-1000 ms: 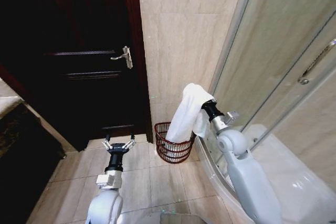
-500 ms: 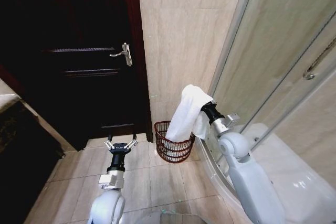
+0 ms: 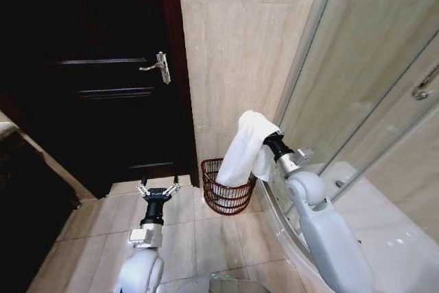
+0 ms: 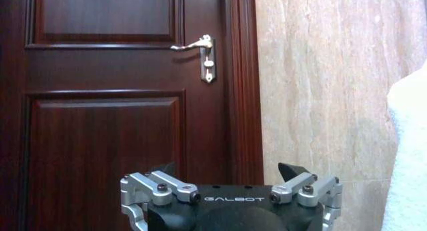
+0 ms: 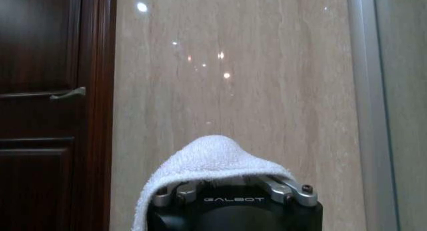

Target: Discard the used towel into the hamper.

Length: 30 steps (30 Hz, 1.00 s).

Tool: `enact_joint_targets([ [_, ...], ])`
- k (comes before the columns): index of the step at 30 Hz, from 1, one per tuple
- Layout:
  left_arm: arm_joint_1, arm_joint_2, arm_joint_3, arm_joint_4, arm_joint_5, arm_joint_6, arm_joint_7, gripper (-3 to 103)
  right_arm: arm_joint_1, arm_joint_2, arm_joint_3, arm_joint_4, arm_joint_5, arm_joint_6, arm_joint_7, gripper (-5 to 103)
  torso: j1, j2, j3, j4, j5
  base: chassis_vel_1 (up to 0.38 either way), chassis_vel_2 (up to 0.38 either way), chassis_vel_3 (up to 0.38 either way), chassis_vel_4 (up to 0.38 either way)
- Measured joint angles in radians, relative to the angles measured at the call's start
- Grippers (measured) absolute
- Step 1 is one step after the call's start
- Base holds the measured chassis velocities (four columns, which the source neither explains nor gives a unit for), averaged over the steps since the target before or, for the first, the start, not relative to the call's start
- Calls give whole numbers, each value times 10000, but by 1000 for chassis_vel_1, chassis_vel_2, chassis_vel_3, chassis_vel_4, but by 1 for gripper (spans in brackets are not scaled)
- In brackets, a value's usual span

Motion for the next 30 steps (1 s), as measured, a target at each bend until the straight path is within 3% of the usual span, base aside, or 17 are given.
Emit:
enact_joint_targets([
  [19, 58, -82, -360, 179, -298, -312, -134, 100, 346, 64, -230, -170, 58, -100, 283, 7, -47, -119, -71, 0, 1, -6, 5, 6, -5],
  [30, 81, -81, -368, 143, -365, -191, -225, 100, 597, 46, -195, -338, 159, -107, 290, 7, -237, -591, -348, 1, 0, 0, 0, 0, 0],
])
